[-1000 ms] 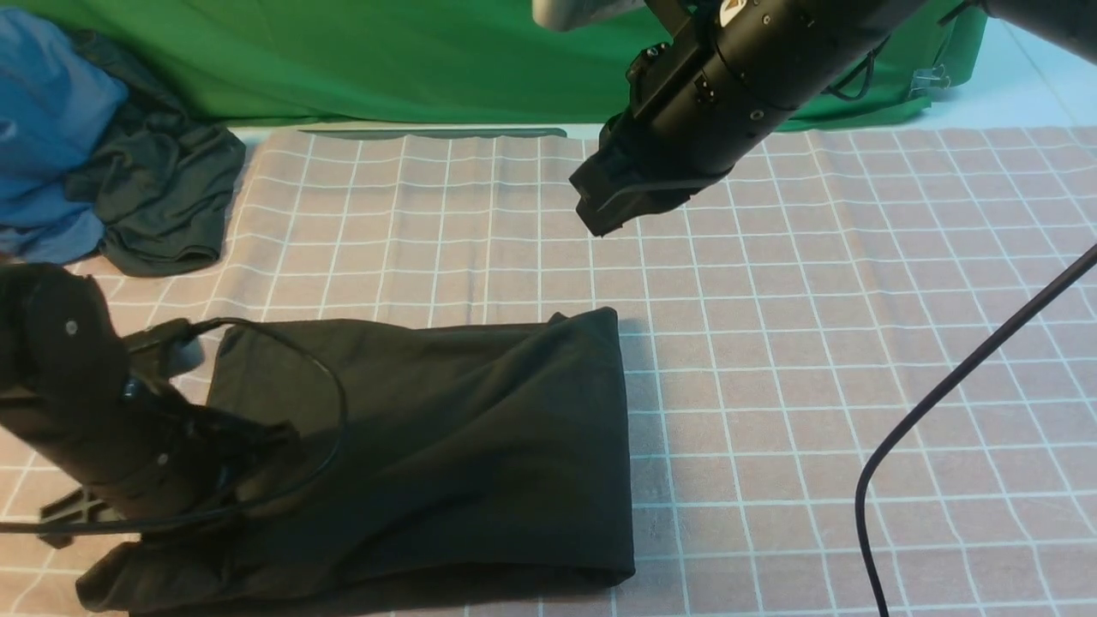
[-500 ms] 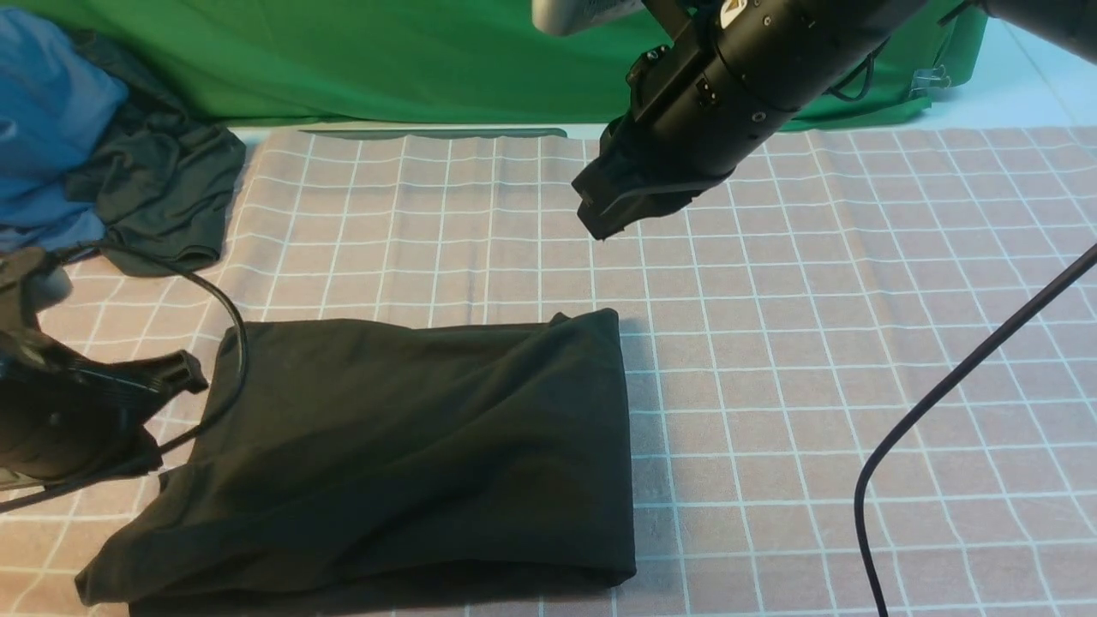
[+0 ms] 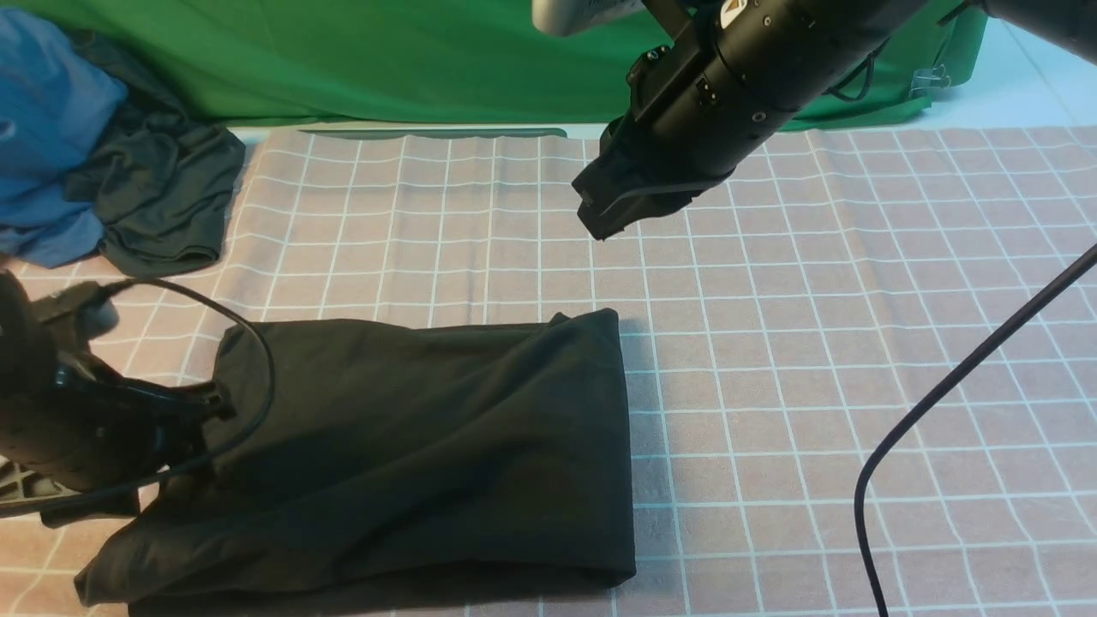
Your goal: Fold a long-sleeved shirt over a pink coffee tablecloth.
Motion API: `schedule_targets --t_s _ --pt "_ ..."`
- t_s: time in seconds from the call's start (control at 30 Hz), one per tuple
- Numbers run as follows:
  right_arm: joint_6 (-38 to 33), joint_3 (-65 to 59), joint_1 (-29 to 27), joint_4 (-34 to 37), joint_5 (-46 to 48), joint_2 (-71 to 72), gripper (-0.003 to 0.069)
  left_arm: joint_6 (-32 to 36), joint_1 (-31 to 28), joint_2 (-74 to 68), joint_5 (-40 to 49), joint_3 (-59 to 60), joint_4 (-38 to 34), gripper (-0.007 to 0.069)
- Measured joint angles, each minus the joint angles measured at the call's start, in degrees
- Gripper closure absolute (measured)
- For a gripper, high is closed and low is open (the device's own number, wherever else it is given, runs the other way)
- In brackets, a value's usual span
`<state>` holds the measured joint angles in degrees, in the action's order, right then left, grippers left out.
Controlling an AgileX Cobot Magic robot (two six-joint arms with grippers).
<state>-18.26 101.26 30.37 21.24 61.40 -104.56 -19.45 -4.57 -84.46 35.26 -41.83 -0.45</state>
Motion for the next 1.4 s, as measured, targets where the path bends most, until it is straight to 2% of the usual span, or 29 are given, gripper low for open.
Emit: schedule_targets --t_s 0.07,0.13,0.27,0.33,0.4,0.9,1.27,1.4 --pt "0.0 0.0 0.0 0.0 0.0 0.0 0.0602 2.3 0.0 -1.3 -0.5 0.0 -1.2 0.0153" --pt "0.0 0.0 0.0 0.0 0.0 0.0 0.0603 4.2 0.0 -1.9 -1.1 0.0 -2.6 0.0215" --pt "0.0 0.0 0.0 0.0 0.0 0.0 0.0601 5.6 0.0 -2.2 -1.2 -0.8 -3.4 0.0481" --pt "0.0 0.0 0.0 0.0 0.0 0.0 0.0597 6.4 0.0 -2.2 -1.0 -1.7 -3.4 0.0557" --pt "0.0 0.0 0.0 0.0 0.0 0.0 0.0593 6.8 0.0 -2.2 -0.8 -3.0 -3.4 0.0575" --pt "-0.1 0.0 0.0 0.0 -0.2 0.0 0.0589 6.8 0.0 -2.1 0.7 -5.3 -1.2 0.0565" --pt "-0.2 0.0 0.0 0.0 -0.8 0.0 0.0589 6.8 0.0 -2.1 0.7 -5.3 -1.9 0.0244" --pt "-0.2 0.0 0.0 0.0 -0.9 0.0 0.0589 6.8 0.0 -2.1 1.2 -5.3 -1.9 0.0242"
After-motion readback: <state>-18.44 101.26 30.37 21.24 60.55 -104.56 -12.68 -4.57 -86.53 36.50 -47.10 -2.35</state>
